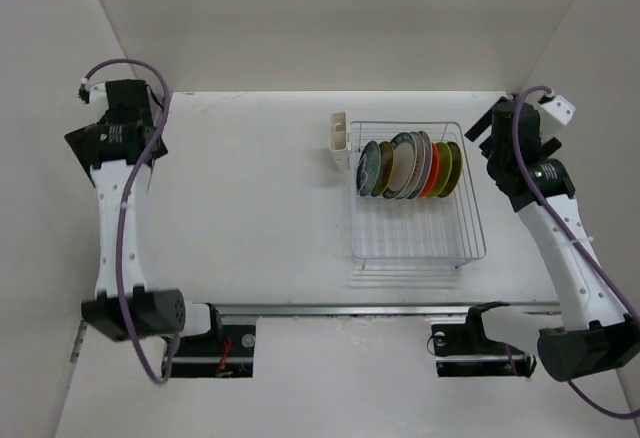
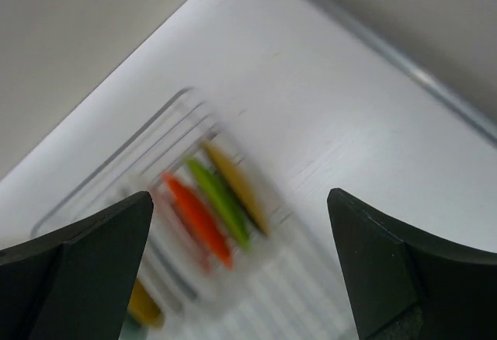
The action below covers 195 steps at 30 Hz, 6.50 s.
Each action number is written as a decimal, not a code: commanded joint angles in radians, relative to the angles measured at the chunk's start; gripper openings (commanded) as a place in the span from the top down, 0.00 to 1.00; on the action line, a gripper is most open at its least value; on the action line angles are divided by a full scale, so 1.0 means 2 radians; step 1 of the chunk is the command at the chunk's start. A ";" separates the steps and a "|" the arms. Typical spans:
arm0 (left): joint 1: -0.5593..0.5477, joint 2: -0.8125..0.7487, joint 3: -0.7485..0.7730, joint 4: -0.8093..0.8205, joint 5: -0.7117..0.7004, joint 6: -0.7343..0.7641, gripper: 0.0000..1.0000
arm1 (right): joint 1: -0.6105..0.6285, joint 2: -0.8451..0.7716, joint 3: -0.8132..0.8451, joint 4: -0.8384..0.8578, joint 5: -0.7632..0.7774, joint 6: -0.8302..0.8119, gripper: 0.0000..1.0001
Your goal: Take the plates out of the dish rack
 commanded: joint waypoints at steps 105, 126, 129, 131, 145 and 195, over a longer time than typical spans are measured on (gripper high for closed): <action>-0.140 0.105 -0.044 0.074 0.604 0.181 1.00 | 0.232 0.317 0.149 0.186 -0.576 -0.125 0.64; 0.023 0.323 -0.030 0.091 0.611 0.187 1.00 | 0.030 0.160 0.120 -0.062 -0.175 -0.051 0.14; 0.028 0.334 -0.026 0.086 0.594 0.187 1.00 | -0.009 0.165 0.071 -0.040 -0.175 -0.051 0.21; 0.028 0.339 -0.026 0.079 0.590 0.187 1.00 | -0.014 0.172 0.057 -0.029 -0.170 -0.051 0.27; 0.028 0.316 -0.026 0.064 0.564 0.191 0.50 | -0.020 0.244 0.024 0.035 -0.197 -0.086 0.58; -0.111 0.124 -0.006 -0.014 0.713 0.288 0.82 | 0.260 0.287 0.090 0.275 -0.598 -0.103 1.00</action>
